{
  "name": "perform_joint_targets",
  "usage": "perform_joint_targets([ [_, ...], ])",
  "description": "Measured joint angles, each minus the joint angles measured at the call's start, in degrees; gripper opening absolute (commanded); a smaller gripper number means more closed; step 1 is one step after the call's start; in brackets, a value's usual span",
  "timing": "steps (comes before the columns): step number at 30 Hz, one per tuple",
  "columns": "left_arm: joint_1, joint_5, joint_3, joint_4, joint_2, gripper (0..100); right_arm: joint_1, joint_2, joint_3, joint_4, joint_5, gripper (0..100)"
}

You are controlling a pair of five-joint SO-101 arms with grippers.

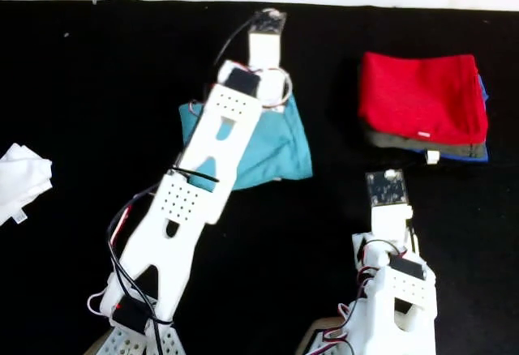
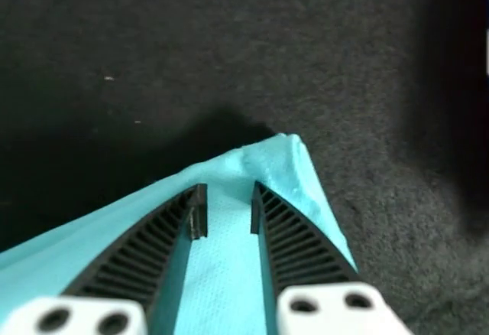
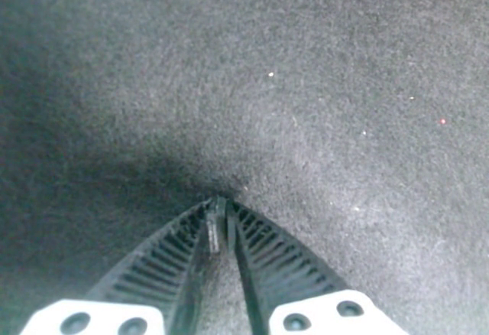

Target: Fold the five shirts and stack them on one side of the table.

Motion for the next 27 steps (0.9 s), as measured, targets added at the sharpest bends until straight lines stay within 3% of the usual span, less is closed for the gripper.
perform_joint_targets([
  [8,-5.45,0.0,-8.26,6.51,-3.43,10,0.0,0.0,0.0,0.0,0.0,0.6],
  [18,-10.29,0.18,-14.77,31.03,-5.63,10,0.0,0.0,0.0,0.0,0.0,0.6],
  [23,-12.84,0.18,-12.84,33.23,-12.13,10,0.0,0.0,0.0,0.0,0.0,0.6],
  [27,-14.51,0.18,-2.46,33.41,-23.56,10,0.0,0.0,0.0,0.0,0.0,0.6],
])
